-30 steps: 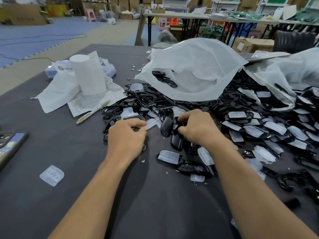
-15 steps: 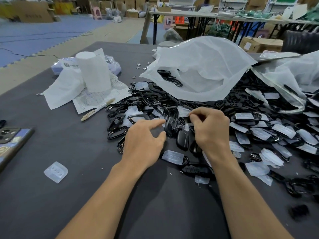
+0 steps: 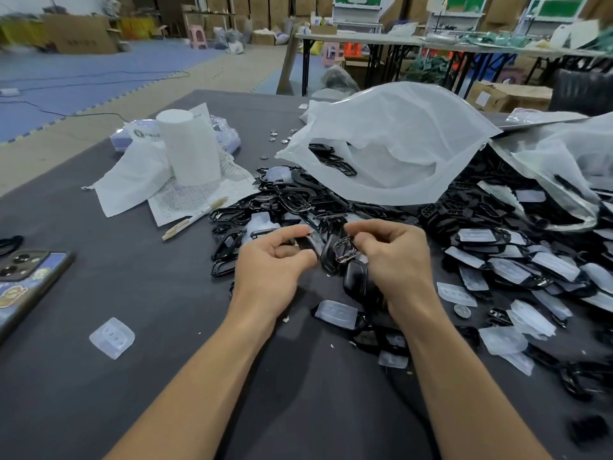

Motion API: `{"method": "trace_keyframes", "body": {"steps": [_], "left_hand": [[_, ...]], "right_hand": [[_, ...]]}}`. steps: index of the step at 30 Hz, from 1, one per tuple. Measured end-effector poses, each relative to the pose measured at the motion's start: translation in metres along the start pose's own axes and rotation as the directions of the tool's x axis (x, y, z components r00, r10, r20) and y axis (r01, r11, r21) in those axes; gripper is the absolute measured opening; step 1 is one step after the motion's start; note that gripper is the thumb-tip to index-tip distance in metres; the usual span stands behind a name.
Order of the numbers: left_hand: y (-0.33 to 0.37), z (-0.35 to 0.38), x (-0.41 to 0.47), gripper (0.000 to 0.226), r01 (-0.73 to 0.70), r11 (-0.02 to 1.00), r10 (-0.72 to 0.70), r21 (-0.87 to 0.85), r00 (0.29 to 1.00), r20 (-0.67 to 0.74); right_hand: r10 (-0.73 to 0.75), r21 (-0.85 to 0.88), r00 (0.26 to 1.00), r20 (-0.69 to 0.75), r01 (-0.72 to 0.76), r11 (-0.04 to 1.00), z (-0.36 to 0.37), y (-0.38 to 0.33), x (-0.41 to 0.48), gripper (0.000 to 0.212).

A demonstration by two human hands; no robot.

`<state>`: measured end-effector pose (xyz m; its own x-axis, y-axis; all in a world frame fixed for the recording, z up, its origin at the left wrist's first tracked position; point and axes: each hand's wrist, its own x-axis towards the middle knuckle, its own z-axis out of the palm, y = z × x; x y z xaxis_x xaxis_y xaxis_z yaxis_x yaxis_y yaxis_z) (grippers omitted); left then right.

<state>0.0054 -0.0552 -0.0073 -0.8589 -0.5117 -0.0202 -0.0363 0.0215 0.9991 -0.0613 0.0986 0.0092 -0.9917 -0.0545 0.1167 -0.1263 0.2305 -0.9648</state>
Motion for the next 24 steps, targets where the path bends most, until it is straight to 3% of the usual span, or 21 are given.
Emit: {"method": "trace_keyframes", "body": {"steps": [1, 3, 5, 7, 12, 16, 18, 24], "left_hand": [[-0.001, -0.001, 0.002, 0.05, -0.038, 0.994, 0.039, 0.101, 0.999, -0.004], [-0.004, -0.001, 0.004, 0.066, -0.089, 0.976, 0.09, 0.196, 0.996, 0.004], [-0.005, 0.0, 0.003, 0.059, -0.089, 0.979, 0.088, 0.183, 0.996, 0.019], [-0.006, -0.001, 0.004, 0.041, -0.096, 0.982, 0.092, 0.162, 0.995, 0.031], [-0.008, -0.004, 0.005, 0.015, -0.116, 0.984, 0.117, 0.133, 0.993, -0.004], [-0.006, -0.005, 0.007, 0.009, -0.119, 0.991, 0.12, 0.064, 0.993, -0.014], [-0.003, -0.005, 0.007, 0.008, -0.114, 0.993, 0.114, -0.007, 0.993, -0.014], [-0.001, -0.004, 0.006, 0.004, -0.054, 0.988, 0.041, -0.143, 0.995, -0.096]], "right_hand": [[-0.034, -0.161, 0.997, -0.069, 0.022, 0.987, -0.001, 0.003, 0.002, 0.024], [-0.062, -0.438, 0.998, -0.011, 0.051, 0.898, 0.002, 0.01, 0.003, 0.035], [-0.074, -0.615, 0.991, 0.115, 0.129, 0.778, 0.008, 0.015, 0.003, 0.048], [-0.096, -0.643, 0.984, 0.149, 0.17, 0.746, 0.014, 0.017, 0.002, 0.048], [-0.138, -0.504, 0.99, 0.03, 0.134, 0.853, 0.013, 0.016, 0.0, 0.039], [-0.151, -0.157, 0.987, -0.064, 0.139, 0.978, 0.009, 0.006, -0.003, 0.019], [-0.091, 0.011, 0.994, -0.055, 0.092, 0.996, 0.009, 0.001, -0.004, 0.018], [-0.023, 0.197, 0.998, 0.058, 0.011, 0.98, 0.019, -0.003, -0.012, 0.02]]}}
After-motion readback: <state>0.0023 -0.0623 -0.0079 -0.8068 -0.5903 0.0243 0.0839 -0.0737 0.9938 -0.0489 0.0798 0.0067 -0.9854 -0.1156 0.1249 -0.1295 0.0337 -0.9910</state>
